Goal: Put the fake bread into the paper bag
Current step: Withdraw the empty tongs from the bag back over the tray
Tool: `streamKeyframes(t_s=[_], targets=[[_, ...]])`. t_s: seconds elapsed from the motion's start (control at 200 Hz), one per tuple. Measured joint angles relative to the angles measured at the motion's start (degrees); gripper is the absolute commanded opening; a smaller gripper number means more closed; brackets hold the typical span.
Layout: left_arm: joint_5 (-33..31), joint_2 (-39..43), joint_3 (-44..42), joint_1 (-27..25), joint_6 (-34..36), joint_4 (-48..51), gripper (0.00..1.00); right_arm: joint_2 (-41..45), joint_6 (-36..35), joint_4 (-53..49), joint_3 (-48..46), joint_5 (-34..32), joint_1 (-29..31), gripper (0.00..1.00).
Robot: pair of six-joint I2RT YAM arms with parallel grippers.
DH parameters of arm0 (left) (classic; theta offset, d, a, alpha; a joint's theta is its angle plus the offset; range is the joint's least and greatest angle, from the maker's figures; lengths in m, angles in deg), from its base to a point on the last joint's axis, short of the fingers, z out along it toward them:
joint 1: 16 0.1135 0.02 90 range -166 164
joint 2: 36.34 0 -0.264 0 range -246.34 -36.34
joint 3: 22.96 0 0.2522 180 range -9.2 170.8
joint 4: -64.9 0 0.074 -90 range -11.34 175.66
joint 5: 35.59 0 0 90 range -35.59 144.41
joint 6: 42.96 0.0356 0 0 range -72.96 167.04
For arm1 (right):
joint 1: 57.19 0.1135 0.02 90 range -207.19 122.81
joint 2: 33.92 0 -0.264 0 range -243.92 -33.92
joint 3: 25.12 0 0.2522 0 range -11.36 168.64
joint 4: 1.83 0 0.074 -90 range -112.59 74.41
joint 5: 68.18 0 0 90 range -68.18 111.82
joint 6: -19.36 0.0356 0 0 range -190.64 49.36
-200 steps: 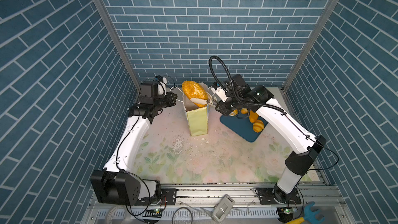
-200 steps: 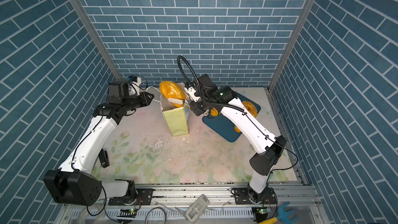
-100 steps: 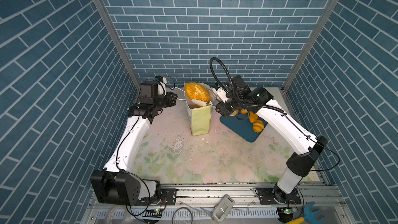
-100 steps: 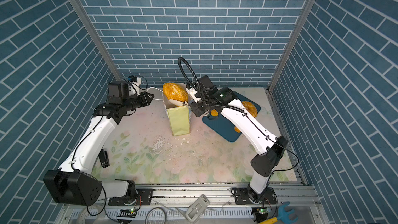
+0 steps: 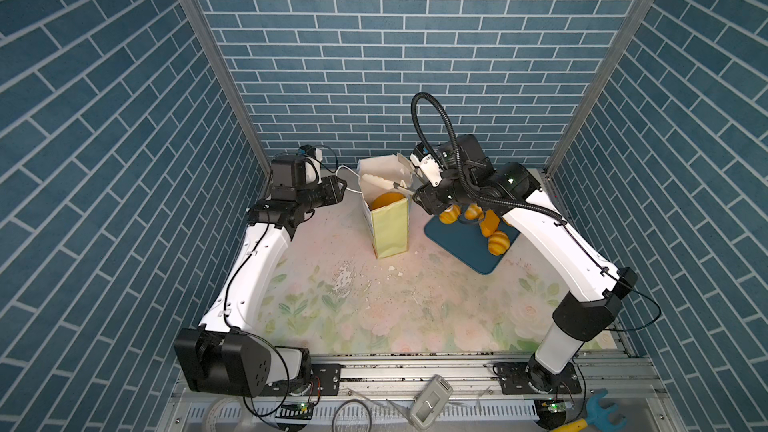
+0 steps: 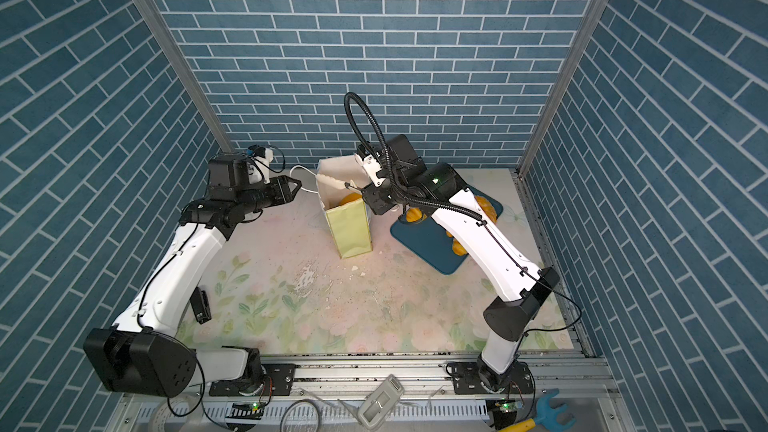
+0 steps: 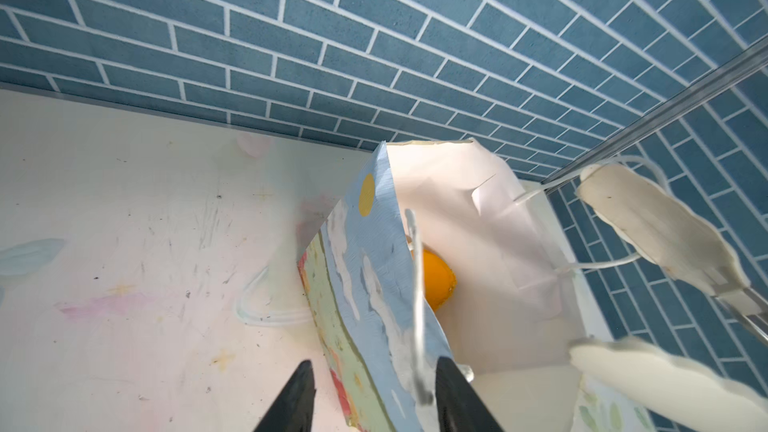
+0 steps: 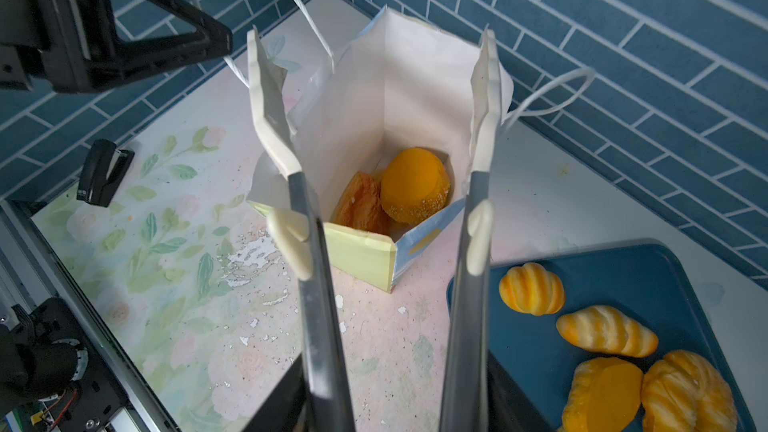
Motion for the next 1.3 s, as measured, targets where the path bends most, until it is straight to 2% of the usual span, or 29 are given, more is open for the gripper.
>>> streamKeyframes(t_s=[0.22,0.585,0.735,0.94,1.18,1.3], targets=[[0.5,0.5,1.4,0.0,0.7,-0.1,0.62,0.8,0.0,0.9,5.3,-2.4,0.0,0.55],[1.3,0.5,5.1,0.0,2.4,1.5,0.66,9.2,1.7,-1.6,2.2,-16.1,-0.8,0.56],[2.7,0.3,5.1,0.0,2.3,1.6,0.66,15.5,5.6,-3.3,-7.0,-19.7,-4.4,0.56],[3.4,0.6,4.4,0.0,0.6,1.2,0.67,24.1,10.3,-4.2,-24.2,-18.5,-14.0,0.56],[1.7,2.9,3.1,0.0,-0.1,2.7,0.67,26.9,12.7,-3.5,-38.9,-16.8,-18.6,0.56],[1.0,3.5,3.1,0.0,-0.1,3.5,0.67,26.1,13.2,-3.1,-42.9,-15.3,-20.2,0.56]])
